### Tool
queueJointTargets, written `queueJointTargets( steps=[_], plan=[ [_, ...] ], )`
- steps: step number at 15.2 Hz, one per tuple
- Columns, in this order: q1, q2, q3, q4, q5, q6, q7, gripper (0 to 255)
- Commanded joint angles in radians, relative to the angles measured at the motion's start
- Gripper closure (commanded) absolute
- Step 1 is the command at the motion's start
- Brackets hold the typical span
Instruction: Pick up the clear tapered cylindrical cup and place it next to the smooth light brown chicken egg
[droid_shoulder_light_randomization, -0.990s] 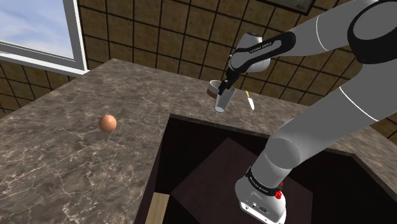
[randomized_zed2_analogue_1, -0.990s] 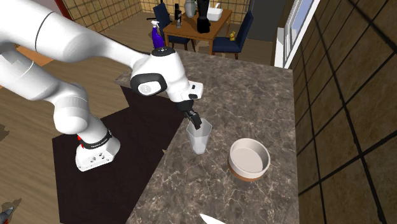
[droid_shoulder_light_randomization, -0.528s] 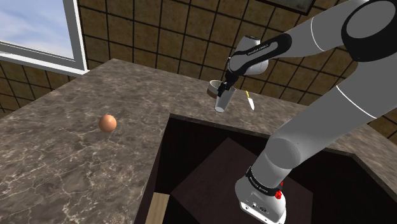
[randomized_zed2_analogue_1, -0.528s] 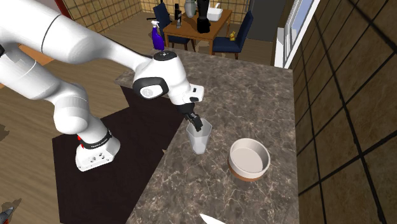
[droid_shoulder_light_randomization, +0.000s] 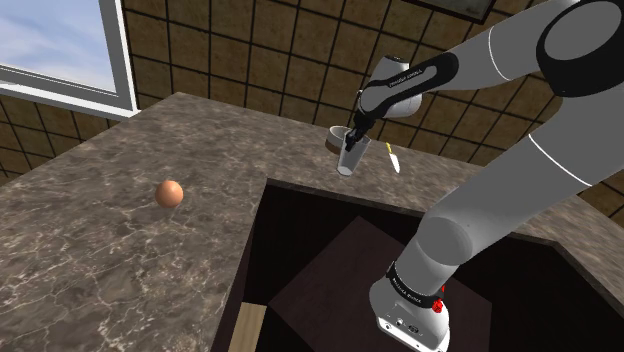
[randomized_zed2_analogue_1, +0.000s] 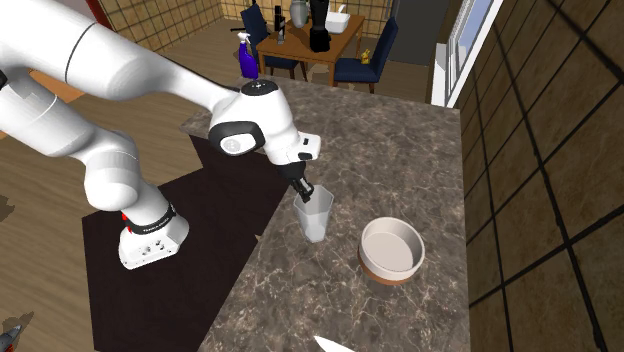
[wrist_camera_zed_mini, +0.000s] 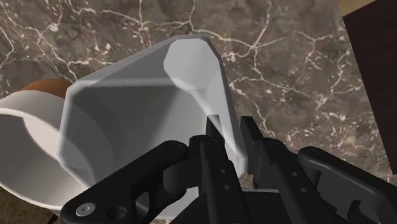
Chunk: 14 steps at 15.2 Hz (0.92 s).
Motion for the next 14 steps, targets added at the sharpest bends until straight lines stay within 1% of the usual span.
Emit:
queueJointTargets(
  steps=[1,4,14],
  plan=[
    [0.000,0.000,0.000,0.000,0.000,0.000,0.000,255],
    [0.000,0.000,0.000,0.000,0.000,0.000,0.000,255],
    [-0.004,-0.084,0.029,0.075,-0.005,-0.156,0.004,255]
  ],
)
